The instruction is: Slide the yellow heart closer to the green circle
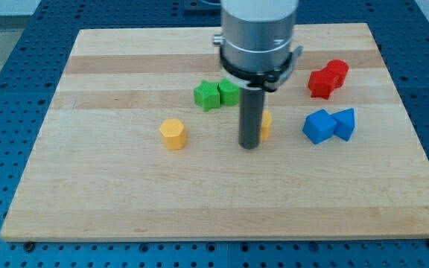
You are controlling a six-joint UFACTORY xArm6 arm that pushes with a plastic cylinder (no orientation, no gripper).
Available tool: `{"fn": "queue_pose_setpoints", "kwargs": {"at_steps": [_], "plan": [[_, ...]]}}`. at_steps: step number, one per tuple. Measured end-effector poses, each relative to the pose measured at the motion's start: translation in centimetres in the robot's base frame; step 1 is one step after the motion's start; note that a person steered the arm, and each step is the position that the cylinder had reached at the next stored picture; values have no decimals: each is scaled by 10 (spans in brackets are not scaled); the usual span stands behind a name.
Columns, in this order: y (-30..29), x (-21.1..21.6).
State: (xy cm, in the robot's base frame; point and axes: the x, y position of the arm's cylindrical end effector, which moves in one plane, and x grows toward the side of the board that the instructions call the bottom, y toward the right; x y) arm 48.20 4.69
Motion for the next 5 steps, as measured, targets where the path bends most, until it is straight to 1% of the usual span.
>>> {"fn": "queue_pose_setpoints", "kwargs": {"at_steps": [1, 2, 3, 5], "plan": [[30, 0], [44, -7], [45, -27], [13, -34]]}}
